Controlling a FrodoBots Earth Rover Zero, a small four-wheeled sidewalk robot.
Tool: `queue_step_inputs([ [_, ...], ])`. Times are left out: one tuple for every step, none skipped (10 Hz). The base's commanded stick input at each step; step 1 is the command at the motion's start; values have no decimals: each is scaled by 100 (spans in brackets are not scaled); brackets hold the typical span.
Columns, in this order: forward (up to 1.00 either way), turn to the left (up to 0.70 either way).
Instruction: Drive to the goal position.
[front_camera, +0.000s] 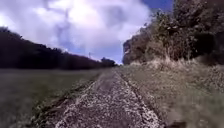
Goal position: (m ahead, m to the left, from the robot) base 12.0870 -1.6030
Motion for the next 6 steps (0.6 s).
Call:
queue_step_inputs([
  [85,0],
  [85,0],
  [85,0],
  [85,0],
  [85,0],
  [85,0],
])
